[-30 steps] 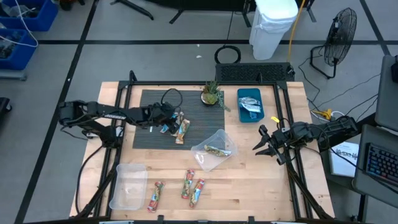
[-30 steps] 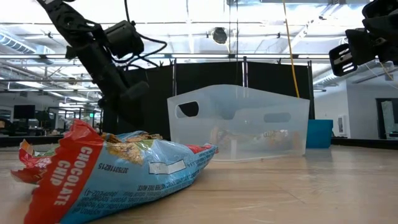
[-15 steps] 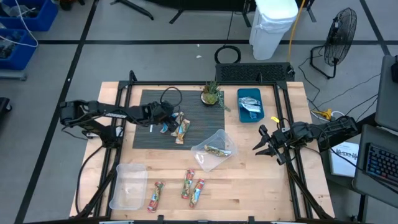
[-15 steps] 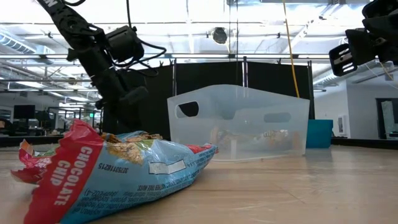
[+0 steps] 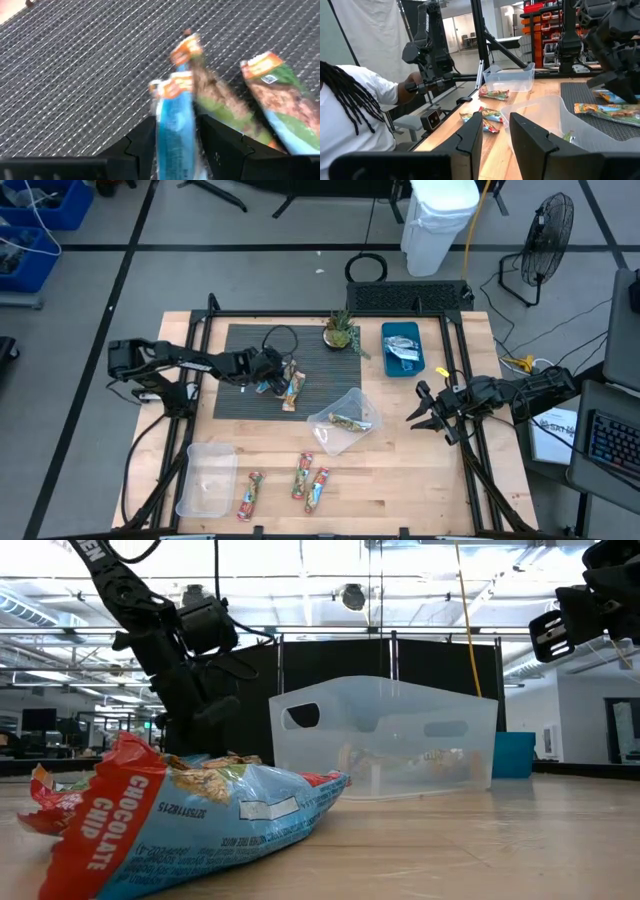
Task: Pick and place Granola Bars by type
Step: Put the left yellow granola bar into the top transparent bin
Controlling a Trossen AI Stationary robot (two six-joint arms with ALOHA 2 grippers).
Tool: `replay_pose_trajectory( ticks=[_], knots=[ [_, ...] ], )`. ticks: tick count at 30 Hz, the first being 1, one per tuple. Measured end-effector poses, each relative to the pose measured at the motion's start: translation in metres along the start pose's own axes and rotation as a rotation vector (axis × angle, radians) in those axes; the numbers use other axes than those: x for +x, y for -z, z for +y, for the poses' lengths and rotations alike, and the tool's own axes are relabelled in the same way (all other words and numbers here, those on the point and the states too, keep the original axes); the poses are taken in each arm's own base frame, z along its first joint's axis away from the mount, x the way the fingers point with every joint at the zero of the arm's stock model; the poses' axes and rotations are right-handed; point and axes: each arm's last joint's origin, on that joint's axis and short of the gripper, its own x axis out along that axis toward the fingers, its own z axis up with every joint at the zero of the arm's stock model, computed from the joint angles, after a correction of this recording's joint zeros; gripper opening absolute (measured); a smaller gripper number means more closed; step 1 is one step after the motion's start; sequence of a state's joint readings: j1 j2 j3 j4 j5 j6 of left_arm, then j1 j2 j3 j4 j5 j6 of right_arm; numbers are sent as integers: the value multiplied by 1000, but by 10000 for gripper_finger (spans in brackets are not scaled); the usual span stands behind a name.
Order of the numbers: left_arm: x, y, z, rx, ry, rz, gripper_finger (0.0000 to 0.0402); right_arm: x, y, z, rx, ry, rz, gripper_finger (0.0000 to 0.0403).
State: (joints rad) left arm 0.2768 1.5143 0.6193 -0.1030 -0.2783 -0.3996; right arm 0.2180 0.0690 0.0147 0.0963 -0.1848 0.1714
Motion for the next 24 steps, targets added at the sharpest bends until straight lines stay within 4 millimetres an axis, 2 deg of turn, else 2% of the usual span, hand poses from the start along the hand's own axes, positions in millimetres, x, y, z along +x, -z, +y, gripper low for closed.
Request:
replay_pose_trajectory(
  ticks=[13,16,21,24],
  knots=[
    [0,3,3,-14,-17,37,151,0,0,0,1,2,4,89],
    [0,6,4,-14,-28,61,118,0,1,0,1,1,5,89],
    [0,6,4,-4,-26,64,31,0,1,0,1,1,5,89],
    [-2,4,3,12,-19,52,15,0,1,0,1,1,5,89]
  ],
)
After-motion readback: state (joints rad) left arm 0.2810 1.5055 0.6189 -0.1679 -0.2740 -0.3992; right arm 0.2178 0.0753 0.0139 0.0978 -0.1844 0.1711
